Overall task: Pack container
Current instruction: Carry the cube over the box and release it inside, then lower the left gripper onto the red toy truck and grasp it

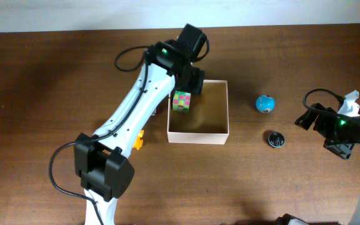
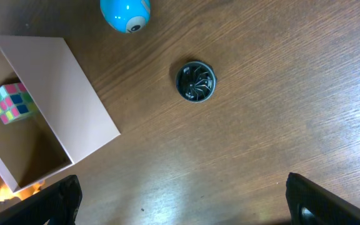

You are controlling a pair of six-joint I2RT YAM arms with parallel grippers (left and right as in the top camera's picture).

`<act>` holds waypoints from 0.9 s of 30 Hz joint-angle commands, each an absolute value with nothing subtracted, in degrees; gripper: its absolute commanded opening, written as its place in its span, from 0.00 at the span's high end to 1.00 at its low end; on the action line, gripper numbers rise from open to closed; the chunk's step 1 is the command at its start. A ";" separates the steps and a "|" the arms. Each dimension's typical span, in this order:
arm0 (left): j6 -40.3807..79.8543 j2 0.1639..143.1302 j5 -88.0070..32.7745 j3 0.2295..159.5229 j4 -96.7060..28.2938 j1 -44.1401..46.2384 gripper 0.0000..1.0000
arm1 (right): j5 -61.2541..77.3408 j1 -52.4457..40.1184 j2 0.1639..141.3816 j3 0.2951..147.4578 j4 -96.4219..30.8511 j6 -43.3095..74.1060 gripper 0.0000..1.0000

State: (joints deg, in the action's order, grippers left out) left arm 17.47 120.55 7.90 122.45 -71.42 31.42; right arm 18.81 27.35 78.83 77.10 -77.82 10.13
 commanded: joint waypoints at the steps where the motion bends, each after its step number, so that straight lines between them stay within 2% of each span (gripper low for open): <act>1: 17.08 121.08 12.93 123.87 -73.21 28.58 0.01 | 19.49 27.77 78.91 78.06 -77.82 9.89 0.01; 6: 16.97 122.91 9.19 122.32 -73.60 22.57 0.00 | 19.25 27.77 78.91 78.06 -77.82 9.89 0.01; 13: 9.19 129.36 -2.68 121.73 -73.36 16.86 0.04 | 19.25 27.77 78.91 78.06 -77.78 9.91 0.02; 18: 8.19 134.15 -2.33 121.73 -73.32 16.34 0.06 | 19.25 27.77 78.91 78.06 -77.73 9.89 0.01; 23: 8.23 137.05 -2.17 121.73 -73.36 16.34 0.11 | 19.25 27.77 78.91 78.06 -77.73 9.91 0.01; 24: 8.23 137.58 -2.17 121.73 -73.34 16.34 0.16 | 19.25 27.77 78.91 78.06 -77.71 9.89 0.01; 27: 8.19 138.69 -2.15 121.73 -73.17 16.34 0.20 | 19.25 27.77 78.91 78.06 -77.62 9.91 0.01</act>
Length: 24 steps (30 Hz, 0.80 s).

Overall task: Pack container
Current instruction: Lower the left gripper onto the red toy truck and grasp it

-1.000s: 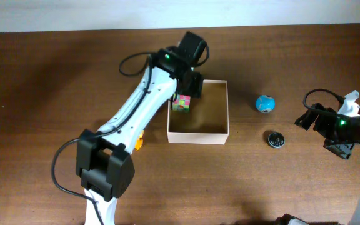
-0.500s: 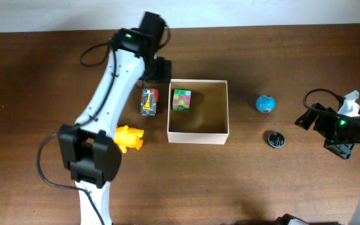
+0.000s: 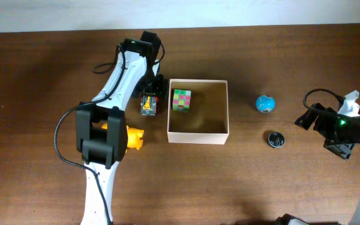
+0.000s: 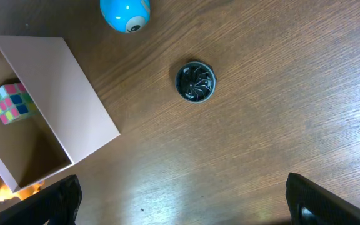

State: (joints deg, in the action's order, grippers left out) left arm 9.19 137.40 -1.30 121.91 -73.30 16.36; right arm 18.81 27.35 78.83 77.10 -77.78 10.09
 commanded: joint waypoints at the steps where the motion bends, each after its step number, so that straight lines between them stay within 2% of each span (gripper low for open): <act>1: 8.03 138.89 -2.17 121.73 -73.19 16.34 0.22 | 19.25 27.77 78.91 78.06 -77.62 9.91 0.01; 4: 8.01 139.76 -2.17 121.73 -73.12 16.34 0.23 | 19.25 27.77 78.91 78.06 -77.62 9.91 0.01; 9: 8.01 139.92 -2.17 121.73 -73.14 16.34 0.40 | 19.25 27.77 78.91 78.06 -77.62 9.89 0.01; 13: 8.03 139.83 -2.17 121.91 -73.87 16.34 0.41 | 19.25 27.77 78.91 78.06 -77.62 9.89 0.01; 19: 8.03 137.73 -2.11 126.10 -79.05 15.44 0.65 | 19.27 27.77 78.91 78.06 -77.62 9.91 0.01; 24: 8.03 133.67 -0.16 131.98 -83.64 15.09 0.66 | 19.29 27.77 78.91 78.06 -77.69 9.91 0.01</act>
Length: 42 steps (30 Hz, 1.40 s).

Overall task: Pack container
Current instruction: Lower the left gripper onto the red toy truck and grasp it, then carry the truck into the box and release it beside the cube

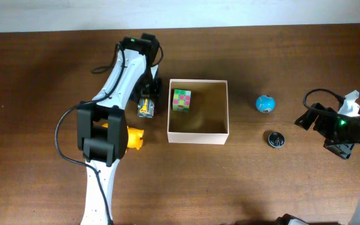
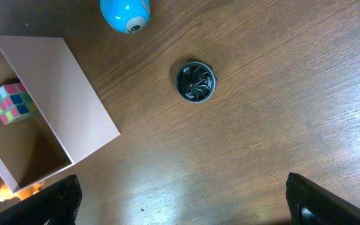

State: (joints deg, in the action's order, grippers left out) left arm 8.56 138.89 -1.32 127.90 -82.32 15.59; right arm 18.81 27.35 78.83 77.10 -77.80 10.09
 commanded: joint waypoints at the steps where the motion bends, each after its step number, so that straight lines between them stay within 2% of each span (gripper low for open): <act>1: 8.03 132.79 -0.08 133.12 -84.36 15.25 0.66 | 19.29 27.77 78.91 78.06 -77.69 9.91 0.01; 11: 10.90 121.56 -0.36 137.95 -87.61 22.46 0.70 | 19.29 27.77 78.91 78.06 -77.65 9.91 0.01; 17: 14.66 121.16 -2.09 137.78 -82.65 31.42 0.69 | 19.29 27.77 78.91 78.06 -77.65 9.91 0.01; 22: 21.47 123.92 3.60 135.13 -75.55 36.49 0.68 | 19.29 27.77 78.91 78.06 -77.65 9.89 0.01; 28: 30.72 130.47 2.94 134.32 -71.96 37.52 0.69 | 19.29 27.77 78.91 78.06 -77.69 9.91 0.01; 42: 31.73 142.04 -3.95 134.28 -68.27 37.52 0.69 | 19.29 27.77 78.91 78.06 -77.65 9.91 0.01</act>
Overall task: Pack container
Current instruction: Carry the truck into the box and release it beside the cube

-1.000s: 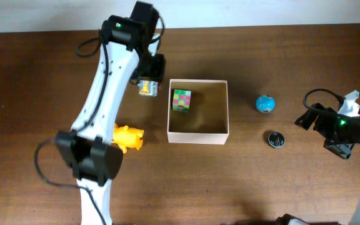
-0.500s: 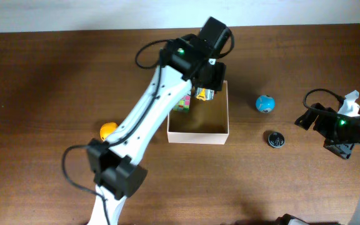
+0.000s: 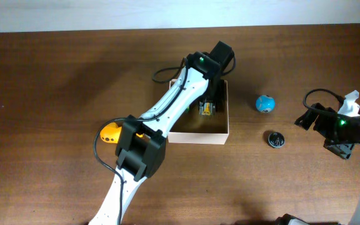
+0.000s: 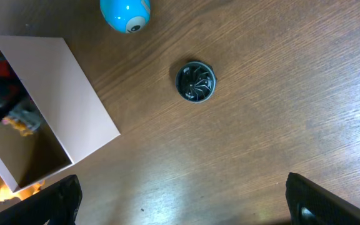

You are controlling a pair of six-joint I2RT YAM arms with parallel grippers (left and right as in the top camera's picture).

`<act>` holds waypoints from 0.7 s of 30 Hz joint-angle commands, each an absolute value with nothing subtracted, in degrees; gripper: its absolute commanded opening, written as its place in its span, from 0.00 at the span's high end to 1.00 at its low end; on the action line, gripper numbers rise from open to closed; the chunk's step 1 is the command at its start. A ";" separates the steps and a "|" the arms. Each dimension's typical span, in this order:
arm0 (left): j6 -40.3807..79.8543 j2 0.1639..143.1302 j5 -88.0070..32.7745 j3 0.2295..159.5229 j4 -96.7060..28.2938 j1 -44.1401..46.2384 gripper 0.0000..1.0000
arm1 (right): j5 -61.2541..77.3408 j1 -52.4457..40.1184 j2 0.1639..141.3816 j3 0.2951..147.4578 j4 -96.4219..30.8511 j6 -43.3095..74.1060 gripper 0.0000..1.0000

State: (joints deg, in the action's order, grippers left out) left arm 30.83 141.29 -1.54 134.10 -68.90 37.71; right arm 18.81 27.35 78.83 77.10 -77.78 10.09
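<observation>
The white open box (image 3: 199, 137) stands mid-table; its near wall (image 4: 74, 94) shows in the right wrist view. My left gripper (image 3: 208, 101) reaches into the box's right half, shut on a small yellow and grey toy car (image 3: 205, 110), which appears blurred in the right wrist view (image 4: 24, 119). The arm hides the coloured cube in the box. A blue ball (image 3: 265, 104) and a black disc (image 3: 275, 139) lie to the right of the box. My right gripper (image 4: 180, 215) hovers open at the far right, holding nothing.
An orange toy (image 3: 111, 132) lies left of the box, partly under the left arm. The right arm's base and cables (image 3: 330, 122) sit at the table's right edge.
My left gripper was down on the toy car left of the box. It is now over the inside of the box with the car in it. The right arm is unmoved.
At first my left gripper was at the coloured cube over the box's left side. Then the cube lay in the box and the gripper was by the toy car on the table. It closed in on the car, and now holds it inside the box.
</observation>
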 commanded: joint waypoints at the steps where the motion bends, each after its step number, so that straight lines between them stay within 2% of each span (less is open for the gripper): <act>1: 31.73 142.37 -4.58 134.28 -67.92 37.50 0.69 | 19.29 27.77 78.91 78.06 -77.65 9.91 0.01; 6: 32.38 142.52 -5.21 134.28 -67.18 37.80 0.68 | 19.29 27.77 78.91 78.06 -77.65 9.91 0.01; 9: 32.36 142.52 -5.17 134.28 -66.78 38.28 0.54 | 19.29 27.77 78.91 78.06 -77.65 9.91 0.01; 15: 32.32 142.52 -5.21 134.28 -67.07 38.48 0.38 | 19.29 27.77 78.91 78.06 -77.65 9.91 0.01; 17: 32.34 142.50 -5.45 134.34 -67.90 38.48 0.30 | 19.29 27.77 78.91 78.06 -77.67 9.91 0.01; 21: 32.29 142.45 -6.48 134.74 -69.49 38.46 0.26 | 19.29 27.77 78.91 78.06 -77.67 9.91 0.01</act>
